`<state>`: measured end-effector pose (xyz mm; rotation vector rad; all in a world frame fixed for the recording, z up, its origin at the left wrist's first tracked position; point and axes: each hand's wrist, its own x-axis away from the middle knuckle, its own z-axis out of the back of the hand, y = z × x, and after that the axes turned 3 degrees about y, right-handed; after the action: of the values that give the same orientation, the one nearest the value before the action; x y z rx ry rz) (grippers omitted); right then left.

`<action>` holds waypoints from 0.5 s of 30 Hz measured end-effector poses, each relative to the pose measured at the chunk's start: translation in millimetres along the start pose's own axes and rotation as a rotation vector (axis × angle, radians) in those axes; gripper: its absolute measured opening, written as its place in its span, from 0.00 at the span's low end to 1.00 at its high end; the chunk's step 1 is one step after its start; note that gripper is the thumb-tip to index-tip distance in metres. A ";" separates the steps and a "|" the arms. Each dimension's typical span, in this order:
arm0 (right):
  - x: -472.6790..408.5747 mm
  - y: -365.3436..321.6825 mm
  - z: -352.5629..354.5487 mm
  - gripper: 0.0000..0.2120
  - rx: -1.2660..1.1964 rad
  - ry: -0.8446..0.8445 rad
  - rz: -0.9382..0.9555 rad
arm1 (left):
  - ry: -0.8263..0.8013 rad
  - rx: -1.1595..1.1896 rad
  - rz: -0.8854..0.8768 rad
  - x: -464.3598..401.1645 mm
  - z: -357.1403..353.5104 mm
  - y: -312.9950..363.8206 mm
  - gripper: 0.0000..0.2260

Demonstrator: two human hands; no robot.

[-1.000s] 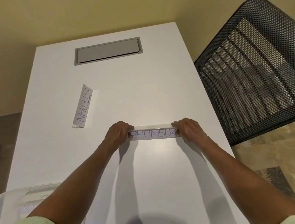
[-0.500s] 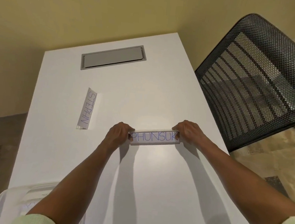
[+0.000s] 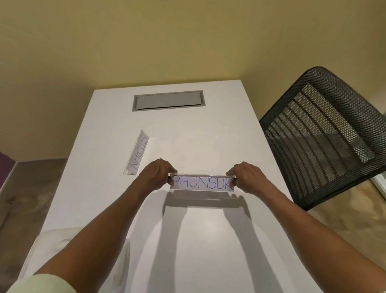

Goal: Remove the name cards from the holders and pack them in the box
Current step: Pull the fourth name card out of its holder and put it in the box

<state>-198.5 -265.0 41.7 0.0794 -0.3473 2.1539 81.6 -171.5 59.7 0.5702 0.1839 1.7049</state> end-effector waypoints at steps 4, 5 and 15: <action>8.8 -22.1 17.6 0.04 0.049 0.026 0.023 | 0.027 -0.036 -0.029 22.2 21.0 -3.8 0.17; 11.2 -28.5 22.4 0.03 0.057 0.030 0.032 | 0.034 -0.037 -0.028 27.5 25.4 -6.2 0.17; 31.1 -97.0 44.3 0.05 0.117 0.091 0.070 | 0.118 -0.096 0.003 81.3 63.7 -40.7 0.17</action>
<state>-140.4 -200.5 111.0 0.0362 -0.1734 2.2383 138.0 -96.7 119.2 0.3994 0.1840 1.7418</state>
